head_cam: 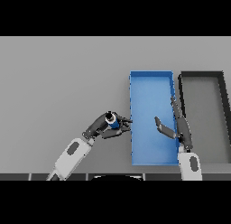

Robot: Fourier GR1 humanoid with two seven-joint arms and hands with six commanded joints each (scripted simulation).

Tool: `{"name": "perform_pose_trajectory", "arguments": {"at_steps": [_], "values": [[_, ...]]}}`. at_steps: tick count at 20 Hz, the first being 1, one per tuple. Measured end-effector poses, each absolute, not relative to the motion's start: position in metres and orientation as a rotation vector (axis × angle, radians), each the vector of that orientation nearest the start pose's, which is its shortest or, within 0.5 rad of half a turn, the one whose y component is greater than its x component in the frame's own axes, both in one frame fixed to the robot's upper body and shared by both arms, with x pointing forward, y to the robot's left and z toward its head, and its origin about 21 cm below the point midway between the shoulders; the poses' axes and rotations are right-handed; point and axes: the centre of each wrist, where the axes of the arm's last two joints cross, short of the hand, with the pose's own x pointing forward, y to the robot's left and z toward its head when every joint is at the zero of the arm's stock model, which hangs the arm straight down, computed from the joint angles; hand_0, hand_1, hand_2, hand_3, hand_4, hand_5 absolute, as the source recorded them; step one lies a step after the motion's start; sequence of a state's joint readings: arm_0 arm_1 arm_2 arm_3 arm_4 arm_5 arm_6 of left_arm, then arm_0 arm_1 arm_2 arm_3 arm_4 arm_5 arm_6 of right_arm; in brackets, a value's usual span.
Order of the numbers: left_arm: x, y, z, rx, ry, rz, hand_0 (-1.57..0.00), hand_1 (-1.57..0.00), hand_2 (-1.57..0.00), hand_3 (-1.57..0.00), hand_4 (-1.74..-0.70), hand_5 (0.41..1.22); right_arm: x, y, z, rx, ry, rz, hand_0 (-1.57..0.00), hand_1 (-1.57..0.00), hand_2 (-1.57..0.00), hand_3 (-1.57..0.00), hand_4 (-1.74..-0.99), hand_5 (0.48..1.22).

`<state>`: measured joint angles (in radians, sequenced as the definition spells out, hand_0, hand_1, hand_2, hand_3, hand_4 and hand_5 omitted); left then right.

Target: Pick up the blue pipe and place it into the blue bin.

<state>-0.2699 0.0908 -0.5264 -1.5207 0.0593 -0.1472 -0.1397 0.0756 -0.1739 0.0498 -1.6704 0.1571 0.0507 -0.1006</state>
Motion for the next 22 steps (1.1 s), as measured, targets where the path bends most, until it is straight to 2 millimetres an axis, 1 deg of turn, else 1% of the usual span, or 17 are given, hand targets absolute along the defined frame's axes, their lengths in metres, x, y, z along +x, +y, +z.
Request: {"name": "perform_pose_trajectory", "arguments": {"at_steps": [2,3,5,6,8,9,10,11,13,14,15,16,18,19,20,21,22], "values": [[0.265,0.094,0.048,-0.582,-1.752,-0.707,-1.56,-1.56,-1.57,-1.57,-1.47,1.219,0.231,-0.266,0.012,-0.199,-1.656,0.337,0.0,0.0,0.0,0.0,-1.158,0.643],[0.263,0.097,0.047,-0.573,-1.737,-0.719,-1.57,-1.57,-1.57,-1.57,-1.47,1.219,0.229,-0.266,0.012,-0.19,-1.666,0.329,0.0,0.0,0.0,0.0,-1.155,0.642],[0.264,0.092,0.05,-0.567,-1.723,-0.731,-1.57,-1.57,-1.57,-1.57,-1.47,1.22,0.231,-0.264,0.014,-0.188,-1.684,0.337,0.0,0.0,0.0,0.0,-1.145,0.643],[0.263,0.09,0.05,-0.56,-1.725,-0.735,-1.57,-1.57,-1.57,-1.57,-1.47,1.22,0.225,-0.261,0.013,-0.205,-1.689,0.33,0.0,0.0,0.0,0.0,-1.141,0.643],[0.263,0.09,0.047,-0.567,-1.72,-0.736,-1.57,-1.57,-1.57,-1.57,-1.47,1.22,0.204,-0.254,0.009,-0.268,-1.692,0.288,0.0,0.0,0.0,0.0,-1.138,0.643],[0.262,0.089,0.05,-0.571,-1.726,-0.73,-1.57,-1.57,-1.57,-1.57,-1.47,1.22,0.192,-0.251,0.008,-0.308,-1.688,0.26,0.0,0.0,0.0,0.0,-1.166,0.643],[0.26,0.092,0.047,-0.567,-1.728,-0.729,-1.57,-1.57,-1.57,-1.57,-1.47,1.22,0.179,-0.247,0.007,-0.353,-1.681,0.229,0.0,0.0,0.0,0.0,-1.188,0.643],[0.263,0.092,0.047,-0.552,-1.724,-0.734,-1.57,-1.57,-1.57,-1.57,-1.47,1.22,0.168,-0.242,0.008,-0.392,-1.669,0.199,0.0,0.0,0.0,0.0,-1.191,0.642],[0.262,0.093,0.046,-0.573,-1.728,-0.741,-1.57,-1.57,-1.57,-1.57,-1.47,1.22,0.157,-0.236,0.012,-0.451,-1.657,0.161,0.0,0.0,-0.02,0.0,-1.187,0.642],[0.263,0.095,0.047,-0.578,-1.732,-0.737,-1.57,-1.57,-1.57,-1.57,-1.47,1.221,0.155,-0.24,0.019,-0.462,-1.682,0.154,0.0,0.0,-0.04,0.0,-1.195,0.648],[0.263,0.092,0.045,-0.574,-1.718,-0.747,-1.57,-1.57,-1.57,-1.57,-1.47,1.221,0.153,-0.237,0.025,-0.376,-1.754,0.136,0.0,-0.01,-0.07,0.0,-1.198,0.641],[0.261,0.091,0.045,-0.582,-1.727,-0.745,-1.57,-1.57,-1.57,-1.57,-1.47,1.221,0.153,-0.237,0.026,-0.266,-1.765,0.111,0.0,-0.02,-0.09,0.0,-1.202,0.624],[0.264,0.09,0.048,-0.588,-1.728,-0.745,-1.57,-1.57,-1.57,-1.57,-1.47,1.221,0.155,-0.241,0.05,-0.102,-1.802,0.135,0.0,-0.03,-0.12,0.0,-1.215,0.607],[0.264,0.09,0.05,-0.585,-1.73,-0.747,-1.57,-1.57,-1.57,-1.57,-1.47,1.221,0.157,-0.241,0.063,-0.026,-1.803,0.184,0.0,-0.02,-0.12,0.0,-1.224,0.6],[0.264,0.091,0.05,-0.585,-1.732,-0.748,-1.57,-1.57,-1.57,-1.57,-1.47,1.221,0.163,-0.24,0.07,0.023,-1.749,0.222,0.0,-0.02,-0.12,0.0,-1.228,0.588],[0.259,0.087,0.049,-0.591,-1.727,-0.759,-1.57,-1.57,-1.57,-1.57,-1.47,1.221,0.171,-0.244,0.079,0.056,-1.719,0.274,0.0,-0.01,-0.11,0.0,-1.237,0.577],[0.261,0.089,0.052,-0.587,-1.726,-0.759,-1.57,-1.57,-1.57,-1.57,-1.47,1.221,0.177,-0.242,0.087,0.101,-1.69,0.323,0.0,-0.01,-0.11,0.0,-1.247,0.568]]}}
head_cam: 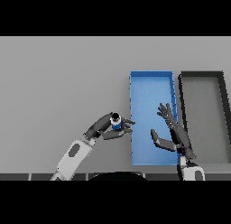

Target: Pick up the blue pipe and place it into the blue bin.

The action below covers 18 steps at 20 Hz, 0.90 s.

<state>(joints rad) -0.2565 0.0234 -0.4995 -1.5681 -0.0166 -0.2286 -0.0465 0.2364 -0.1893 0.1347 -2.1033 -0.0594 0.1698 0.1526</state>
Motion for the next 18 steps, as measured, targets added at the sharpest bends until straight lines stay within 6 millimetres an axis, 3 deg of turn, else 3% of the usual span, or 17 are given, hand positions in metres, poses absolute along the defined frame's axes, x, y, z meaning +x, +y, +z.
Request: {"name": "perform_pose_trajectory", "arguments": {"at_steps": [6,9,14,18], "values": [[0.264,0.089,0.051,-0.574,-1.722,-0.776,-1.57,-1.57,-1.57,-1.57,-1.47,1.221,0.208,-0.214,0.127,0.196,-1.667,0.606,0.0,0.0,-0.05,0.0,-1.296,0.556],[0.268,0.091,0.052,-0.566,-1.721,-0.781,-1.57,-1.57,-1.57,-1.57,-1.47,1.221,0.218,-0.189,0.144,0.266,-1.71,0.712,0.0,0.0,-0.04,0.0,-1.3,0.56],[0.269,0.091,0.051,-0.589,-1.727,-0.781,-1.57,-1.57,-1.57,-1.57,-1.46,1.221,0.228,-0.161,0.17,0.37,-1.737,0.842,0.0,0.0,-0.05,0.0,-1.242,0.551],[0.27,0.091,0.047,-0.616,-1.691,-0.772,-1.57,-1.57,-1.57,-1.57,-1.47,1.221,0.24,-0.144,0.183,0.358,-1.707,0.924,-0.02,-0.03,-0.08,0.0,-1.196,0.526]]}}
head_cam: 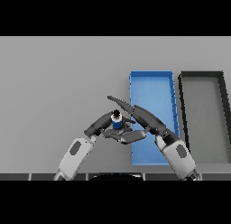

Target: Pick up the blue pipe and place it into the blue bin.

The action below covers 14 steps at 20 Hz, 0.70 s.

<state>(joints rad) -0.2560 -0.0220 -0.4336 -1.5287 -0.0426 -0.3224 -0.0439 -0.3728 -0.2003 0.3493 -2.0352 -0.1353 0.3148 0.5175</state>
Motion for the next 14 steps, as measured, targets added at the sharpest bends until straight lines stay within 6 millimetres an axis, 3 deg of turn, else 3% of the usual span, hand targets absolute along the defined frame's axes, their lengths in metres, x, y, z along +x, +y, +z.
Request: {"name": "perform_pose_trajectory", "arguments": {"at_steps": [4,6,9,12,14], "values": [[0.271,0.092,0.05,-0.579,-1.707,-0.787,-1.57,-1.57,-1.57,-1.57,-1.47,1.221,0.255,-0.129,0.182,0.364,-1.661,0.984,-0.07,-0.11,-0.17,-0.04,-1.204,0.497],[0.27,0.093,0.047,-0.552,-1.681,-0.798,-1.57,-1.57,-1.57,-1.57,-1.52,1.221,0.261,-0.122,0.185,0.377,-1.657,1.018,-0.32,-0.36,-0.38,-0.24,-1.278,0.485],[0.27,0.093,0.05,-0.565,-1.66,-0.79,-1.57,-1.57,-1.57,-1.57,-1.62,1.221,0.265,-0.112,0.186,0.414,-1.669,1.03,-0.88,-0.88,-0.91,-0.76,-1.467,0.518],[0.27,0.096,0.048,-0.579,-1.667,-0.788,-1.57,-1.57,-1.57,-1.52,-1.68,1.221,0.264,-0.107,0.184,0.452,-1.664,1.005,-1.22,-1.22,-1.23,-1.02,-1.581,0.65],[0.269,0.091,0.047,-0.65,-1.681,-0.746,-1.57,-1.57,-1.57,-1.5,-1.7,1.221,0.263,-0.104,0.182,0.501,-1.677,0.969,-1.34,-1.34,-1.35,-1.19,-1.628,0.856]]}}
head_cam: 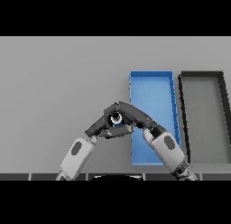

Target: Pick up the blue pipe and place it into the blue bin.

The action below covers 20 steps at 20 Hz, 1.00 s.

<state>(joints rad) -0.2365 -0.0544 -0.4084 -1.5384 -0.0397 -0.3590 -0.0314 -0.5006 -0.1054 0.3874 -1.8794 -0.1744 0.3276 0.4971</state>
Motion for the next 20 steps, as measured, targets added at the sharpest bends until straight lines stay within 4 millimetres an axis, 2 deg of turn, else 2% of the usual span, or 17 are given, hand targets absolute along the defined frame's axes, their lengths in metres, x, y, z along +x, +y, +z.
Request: {"name": "perform_pose_trajectory", "arguments": {"at_steps": [2,4,7,11,12,13,14,16,18,20], "values": [[0.271,0.092,0.048,-0.659,-1.688,-0.73,-1.57,-1.57,-1.57,-1.46,-1.71,1.221,0.266,-0.103,0.184,0.502,-1.678,0.977,-1.43,-1.43,-1.43,-1.3,-1.665,0.987],[0.271,0.093,0.049,-0.648,-1.664,-0.74,-1.57,-1.57,-1.57,-1.44,-1.72,1.221,0.262,-0.1,0.18,0.51,-1.709,0.994,-1.48,-1.48,-1.48,-1.4,-1.692,1.071],[0.27,0.092,0.054,-0.626,-1.672,-0.741,-1.57,-1.57,-1.57,-1.43,-1.73,1.221,0.262,-0.099,0.179,0.535,-1.759,0.988,-1.52,-1.52,-1.53,-1.48,-1.716,1.144],[0.267,0.096,0.051,-0.589,-1.672,-0.743,-1.57,-1.57,-1.57,-1.45,-1.72,1.221,0.259,-0.101,0.174,0.53,-1.747,0.944,-1.55,-1.55,-1.55,-1.54,-1.731,1.19],[0.273,0.098,0.053,-0.55,-1.71,-0.758,-1.46,-1.34,-1.29,-1.17,-1.6,1.221,0.26,-0.1,0.175,0.515,-1.767,0.931,-1.56,-1.56,-1.56,-1.54,-1.733,1.196],[0.272,0.098,0.052,-0.538,-1.725,-0.764,-1.17,-1.07,-1.03,-0.93,-1.47,1.221,0.261,-0.097,0.179,0.485,-1.749,0.94,-1.56,-1.56,-1.56,-1.55,-1.734,1.201],[0.27,0.101,0.05,-0.547,-1.708,-0.791,-0.94,-0.86,-0.83,-0.75,-1.37,1.221,0.261,-0.096,0.176,0.485,-1.748,0.949,-1.56,-1.56,-1.56,-1.55,-1.736,1.205],[0.274,0.101,0.054,-0.57,-1.729,-0.853,-0.6,-0.55,-0.53,-0.48,-1.21,1.221,0.258,-0.095,0.181,0.48,-1.746,0.943,-1.56,-1.56,-1.56,-1.56,-1.738,1.211],[0.276,0.108,0.054,-0.521,-1.689,-0.908,-0.38,-0.35,-0.34,-0.3,-1.08,1.029,0.256,-0.094,0.178,0.459,-1.727,0.951,-1.57,-1.57,-1.57,-1.56,-1.739,1.214],[0.272,0.107,0.054,-0.515,-1.672,-0.897,-0.24,-0.22,-0.22,-0.19,-1.02,0.848,0.254,-0.091,0.18,0.443,-1.716,0.948,-1.57,-1.57,-1.57,-1.57,-1.74,1.217]]}}
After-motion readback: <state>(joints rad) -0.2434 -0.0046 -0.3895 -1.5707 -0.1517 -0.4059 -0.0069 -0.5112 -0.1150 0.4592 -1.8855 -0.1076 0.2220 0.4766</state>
